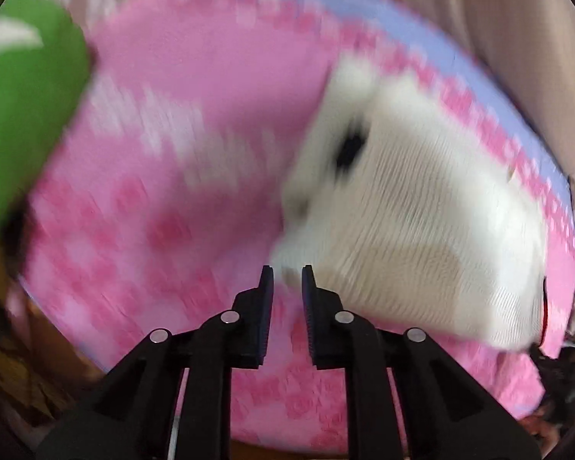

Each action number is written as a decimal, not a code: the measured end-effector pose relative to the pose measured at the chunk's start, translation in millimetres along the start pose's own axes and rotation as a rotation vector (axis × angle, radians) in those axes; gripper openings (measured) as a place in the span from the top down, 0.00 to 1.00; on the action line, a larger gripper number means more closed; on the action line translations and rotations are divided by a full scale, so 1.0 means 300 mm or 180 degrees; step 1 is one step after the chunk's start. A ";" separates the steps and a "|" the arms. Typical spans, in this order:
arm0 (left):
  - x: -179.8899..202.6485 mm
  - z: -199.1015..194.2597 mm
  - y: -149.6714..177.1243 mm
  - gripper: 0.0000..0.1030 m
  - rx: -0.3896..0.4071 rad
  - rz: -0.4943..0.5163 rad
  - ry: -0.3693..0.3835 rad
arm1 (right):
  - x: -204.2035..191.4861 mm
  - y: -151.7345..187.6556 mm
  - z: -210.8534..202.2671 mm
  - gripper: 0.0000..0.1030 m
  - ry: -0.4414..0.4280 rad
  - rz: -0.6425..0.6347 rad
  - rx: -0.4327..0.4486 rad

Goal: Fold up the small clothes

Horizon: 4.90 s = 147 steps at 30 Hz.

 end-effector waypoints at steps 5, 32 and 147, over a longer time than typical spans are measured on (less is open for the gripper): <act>0.145 -0.018 -0.241 0.50 0.0388 0.0184 0.0155 | -0.062 -0.251 -0.069 0.55 0.0231 -0.0322 0.0484; 0.381 0.207 -0.308 0.86 0.0159 0.0642 0.0025 | -0.367 -0.455 0.060 0.83 0.0184 -0.0830 0.0684; 0.448 0.001 0.153 0.37 -0.0136 0.1442 0.0537 | -0.400 -0.174 0.092 0.32 -0.0812 -0.0598 -0.0002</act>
Point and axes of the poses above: each gripper's, at about its wrist camera, not at the fingertips, and z roughly the way its jaws point, x to its right, y to its underside, the point moved 5 cm from there along z, roughly the way its jaws point, and after that the axes turned 7 degrees about -z, right-handed, at the moved point
